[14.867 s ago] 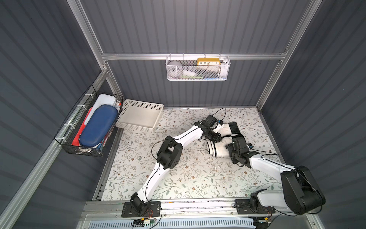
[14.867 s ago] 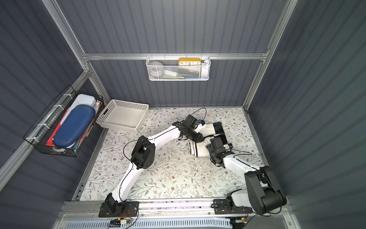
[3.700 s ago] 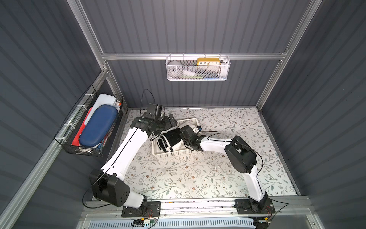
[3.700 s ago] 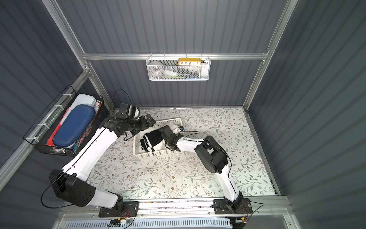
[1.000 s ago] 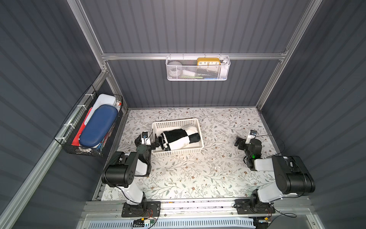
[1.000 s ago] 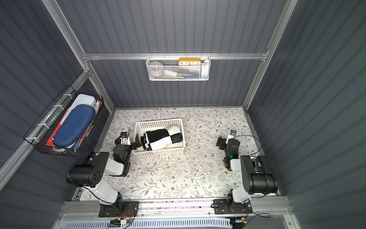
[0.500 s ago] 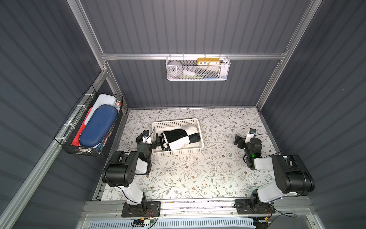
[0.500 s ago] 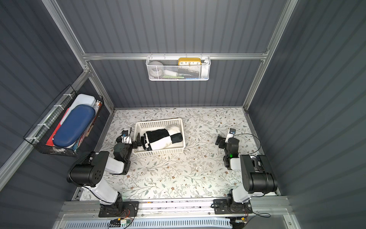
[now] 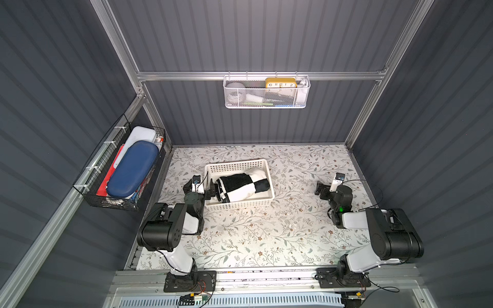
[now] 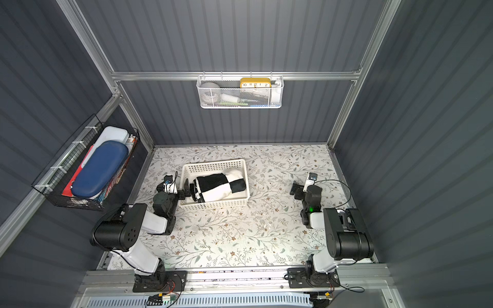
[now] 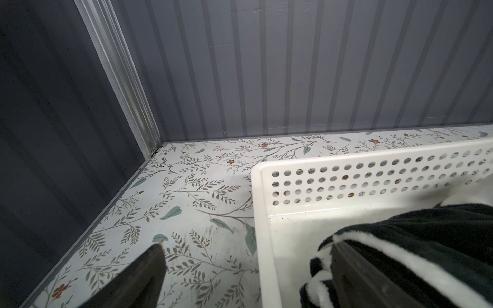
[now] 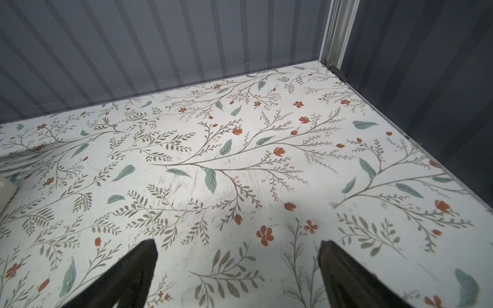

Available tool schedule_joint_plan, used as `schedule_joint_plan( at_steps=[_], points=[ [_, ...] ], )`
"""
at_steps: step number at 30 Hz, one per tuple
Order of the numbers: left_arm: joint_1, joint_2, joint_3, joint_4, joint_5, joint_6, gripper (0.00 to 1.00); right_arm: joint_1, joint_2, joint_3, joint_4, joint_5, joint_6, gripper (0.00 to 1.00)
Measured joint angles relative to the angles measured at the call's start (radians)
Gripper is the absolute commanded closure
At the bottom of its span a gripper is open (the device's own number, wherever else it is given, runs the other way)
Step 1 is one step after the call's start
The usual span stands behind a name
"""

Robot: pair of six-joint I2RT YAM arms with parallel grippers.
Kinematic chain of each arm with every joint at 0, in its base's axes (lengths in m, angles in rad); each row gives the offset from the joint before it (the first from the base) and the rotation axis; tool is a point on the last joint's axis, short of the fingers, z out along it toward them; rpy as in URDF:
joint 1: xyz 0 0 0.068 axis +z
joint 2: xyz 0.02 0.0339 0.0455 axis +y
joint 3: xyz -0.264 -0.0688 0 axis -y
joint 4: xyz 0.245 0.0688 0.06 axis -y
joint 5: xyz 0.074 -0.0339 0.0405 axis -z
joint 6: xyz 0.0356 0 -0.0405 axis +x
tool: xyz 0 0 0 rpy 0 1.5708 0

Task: Roll up the pillowcase
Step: Reset both arms

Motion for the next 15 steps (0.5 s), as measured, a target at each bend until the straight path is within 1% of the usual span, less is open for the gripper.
schedule_joint_plan(
  at_steps=[7, 12, 15],
  points=[
    [0.000, 0.000, 0.001, -0.001, 0.001, 0.000, 0.01, 0.000, 0.000, 0.000, 0.000, 0.000, 0.000, 0.01],
    [0.045, 0.000, 0.032, -0.040, 0.073, -0.008, 0.01, 0.005, 0.000, 0.000, 0.000, 0.002, -0.003, 0.01],
    [0.057, 0.000, 0.036, -0.050, 0.089, -0.012, 0.01, 0.009, 0.000, 0.000, 0.000, 0.002, -0.004, 0.01]
  ],
)
